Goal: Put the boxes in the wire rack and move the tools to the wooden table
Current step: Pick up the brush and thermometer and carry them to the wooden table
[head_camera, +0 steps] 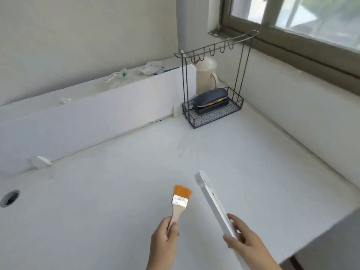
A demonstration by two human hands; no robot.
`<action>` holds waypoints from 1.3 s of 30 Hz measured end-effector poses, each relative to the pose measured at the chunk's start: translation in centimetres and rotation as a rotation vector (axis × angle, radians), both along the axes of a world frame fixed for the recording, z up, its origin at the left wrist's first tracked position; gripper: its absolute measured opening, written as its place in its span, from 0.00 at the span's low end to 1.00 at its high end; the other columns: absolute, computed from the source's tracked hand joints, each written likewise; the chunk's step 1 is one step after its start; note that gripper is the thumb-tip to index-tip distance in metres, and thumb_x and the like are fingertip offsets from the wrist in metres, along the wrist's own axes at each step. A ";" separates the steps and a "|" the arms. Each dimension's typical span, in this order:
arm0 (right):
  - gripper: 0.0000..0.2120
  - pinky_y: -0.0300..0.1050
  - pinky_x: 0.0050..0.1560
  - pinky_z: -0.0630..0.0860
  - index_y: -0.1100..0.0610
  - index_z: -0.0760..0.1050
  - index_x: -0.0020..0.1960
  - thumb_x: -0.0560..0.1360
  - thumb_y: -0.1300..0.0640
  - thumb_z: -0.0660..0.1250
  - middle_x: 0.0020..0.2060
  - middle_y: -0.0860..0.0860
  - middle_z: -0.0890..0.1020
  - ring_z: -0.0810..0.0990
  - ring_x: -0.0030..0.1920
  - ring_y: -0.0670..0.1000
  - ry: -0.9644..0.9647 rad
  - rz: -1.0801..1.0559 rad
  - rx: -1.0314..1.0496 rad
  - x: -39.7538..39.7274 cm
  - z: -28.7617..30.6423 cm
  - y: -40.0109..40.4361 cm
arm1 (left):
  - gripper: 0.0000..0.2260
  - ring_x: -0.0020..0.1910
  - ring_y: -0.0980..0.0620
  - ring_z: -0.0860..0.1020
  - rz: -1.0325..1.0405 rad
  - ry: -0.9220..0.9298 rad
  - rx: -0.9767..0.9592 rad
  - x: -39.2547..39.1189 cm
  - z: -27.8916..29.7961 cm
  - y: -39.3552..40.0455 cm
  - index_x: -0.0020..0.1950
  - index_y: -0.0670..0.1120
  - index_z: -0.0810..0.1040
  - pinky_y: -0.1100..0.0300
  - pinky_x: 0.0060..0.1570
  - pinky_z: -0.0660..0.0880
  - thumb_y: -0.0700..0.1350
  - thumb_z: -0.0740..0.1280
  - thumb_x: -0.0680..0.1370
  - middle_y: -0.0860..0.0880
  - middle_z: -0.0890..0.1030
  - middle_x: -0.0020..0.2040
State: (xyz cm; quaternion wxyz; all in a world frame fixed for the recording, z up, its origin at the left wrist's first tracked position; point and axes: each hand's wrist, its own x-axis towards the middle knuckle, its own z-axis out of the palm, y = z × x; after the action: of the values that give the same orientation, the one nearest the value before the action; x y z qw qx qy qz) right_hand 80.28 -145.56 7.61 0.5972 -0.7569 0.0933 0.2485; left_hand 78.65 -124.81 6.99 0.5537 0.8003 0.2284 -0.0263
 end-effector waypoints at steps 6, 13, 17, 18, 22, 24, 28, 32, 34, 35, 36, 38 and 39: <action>0.24 0.33 0.52 0.73 0.38 0.64 0.56 0.64 0.48 0.69 0.53 0.41 0.77 0.78 0.49 0.40 -0.085 -0.398 -0.049 -13.4 2.0 -0.2 | 0.13 0.26 0.52 0.69 -0.454 -0.087 0.012 -3.7 1.4 -3.8 0.36 0.53 0.70 0.68 0.25 0.66 0.38 0.59 0.76 0.50 0.73 0.30; 0.28 0.20 0.40 0.69 0.47 0.72 0.58 0.57 0.53 0.70 0.47 0.46 0.80 0.78 0.43 0.36 0.001 -0.988 -0.121 -35.7 1.0 -2.4 | 0.07 0.18 0.57 0.68 -1.021 0.001 -0.037 -15.5 0.0 -12.3 0.32 0.54 0.74 0.70 0.22 0.66 0.47 0.60 0.68 0.53 0.75 0.19; 0.31 0.20 0.39 0.70 0.52 0.72 0.59 0.56 0.48 0.68 0.48 0.52 0.81 0.80 0.42 0.39 0.010 -1.367 -0.122 -47.2 -0.2 -1.3 | 0.05 0.22 0.61 0.72 -1.297 0.031 0.010 -23.5 -0.9 -16.4 0.32 0.51 0.74 0.73 0.29 0.69 0.48 0.61 0.68 0.53 0.75 0.19; 0.28 0.20 0.39 0.70 0.54 0.71 0.60 0.61 0.51 0.69 0.49 0.54 0.80 0.80 0.42 0.39 0.020 -1.451 -0.094 -49.9 -0.4 -1.0 | 0.06 0.24 0.60 0.73 -1.358 0.035 0.019 -25.8 -1.0 -17.7 0.32 0.50 0.74 0.74 0.30 0.69 0.47 0.62 0.69 0.52 0.75 0.19; 0.30 0.19 0.38 0.69 0.54 0.73 0.58 0.56 0.56 0.68 0.50 0.57 0.81 0.80 0.44 0.42 0.016 -1.785 -0.128 -60.4 -0.9 -0.4 | 0.06 0.29 0.49 0.71 -1.517 0.068 0.041 -36.0 -1.0 -23.2 0.36 0.43 0.75 0.74 0.30 0.67 0.38 0.64 0.74 0.45 0.73 0.28; 0.28 0.20 0.36 0.70 0.49 0.73 0.58 0.58 0.57 0.72 0.47 0.55 0.83 0.79 0.40 0.34 0.038 -1.884 -0.166 -65.4 -0.6 -0.4 | 0.08 0.26 0.53 0.68 -1.664 0.017 -0.001 -41.3 -0.7 -25.8 0.36 0.44 0.75 0.70 0.27 0.67 0.36 0.63 0.74 0.46 0.71 0.27; 0.23 0.22 0.38 0.71 0.37 0.71 0.49 0.61 0.58 0.72 0.43 0.50 0.83 0.77 0.36 0.30 0.020 -2.080 -0.247 -73.4 0.7 -0.4 | 0.11 0.25 0.55 0.65 -1.940 0.026 -0.078 -50.8 0.7 -29.6 0.35 0.48 0.73 0.61 0.29 0.63 0.34 0.61 0.74 0.50 0.69 0.26; 0.22 0.21 0.35 0.71 0.38 0.71 0.45 0.55 0.56 0.69 0.37 0.40 0.84 0.78 0.33 0.33 0.025 -2.352 -0.239 -78.4 1.0 0.4 | 0.10 0.26 0.51 0.65 -2.107 0.046 -0.068 -57.1 0.5 -32.5 0.35 0.46 0.74 0.65 0.27 0.63 0.35 0.62 0.75 0.50 0.69 0.25; 0.21 0.20 0.33 0.71 0.43 0.73 0.47 0.56 0.57 0.70 0.35 0.41 0.85 0.79 0.34 0.36 0.069 -2.462 -0.260 -80.2 0.7 0.3 | 0.10 0.23 0.54 0.65 -2.164 0.068 -0.030 -59.4 0.2 -34.4 0.34 0.45 0.73 0.70 0.22 0.64 0.36 0.61 0.75 0.50 0.69 0.24; 0.21 0.20 0.33 0.71 0.47 0.75 0.49 0.58 0.59 0.72 0.37 0.46 0.85 0.80 0.36 0.41 0.102 -2.519 -0.279 -81.1 0.5 0.0 | 0.11 0.23 0.54 0.66 -2.183 0.077 -0.015 -60.6 0.0 -35.6 0.33 0.45 0.72 0.71 0.22 0.65 0.35 0.61 0.75 0.49 0.69 0.24; 0.21 0.19 0.33 0.70 0.52 0.76 0.51 0.60 0.62 0.73 0.40 0.53 0.83 0.80 0.38 0.48 0.120 -2.572 -0.285 -82.0 0.3 -0.6 | 0.12 0.24 0.53 0.67 -2.201 0.070 0.002 -61.7 -0.2 -37.0 0.32 0.45 0.71 0.70 0.23 0.65 0.35 0.61 0.75 0.49 0.68 0.24; 0.20 0.19 0.34 0.70 0.49 0.76 0.48 0.59 0.62 0.73 0.42 0.55 0.81 0.78 0.38 0.52 0.132 -2.641 -0.307 -83.9 0.0 -2.5 | 0.16 0.28 0.49 0.67 -2.241 -0.005 0.039 -64.3 -0.4 -40.3 0.28 0.47 0.68 0.66 0.27 0.64 0.36 0.61 0.75 0.48 0.67 0.26; 0.20 0.20 0.35 0.70 0.43 0.75 0.44 0.58 0.60 0.73 0.41 0.51 0.81 0.78 0.38 0.51 0.150 -2.661 -0.335 -84.9 0.0 -3.8 | 0.18 0.29 0.48 0.65 -2.272 -0.054 0.038 -65.7 -0.3 -42.2 0.27 0.49 0.65 0.64 0.27 0.62 0.35 0.61 0.75 0.49 0.65 0.27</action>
State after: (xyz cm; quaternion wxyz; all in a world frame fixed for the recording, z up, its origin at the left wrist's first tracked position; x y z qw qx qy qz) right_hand -4.64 -149.40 7.64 0.2774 -0.1399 0.8142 -0.4904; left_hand 12.90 -167.06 6.67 0.2020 0.5528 -0.6412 -0.4924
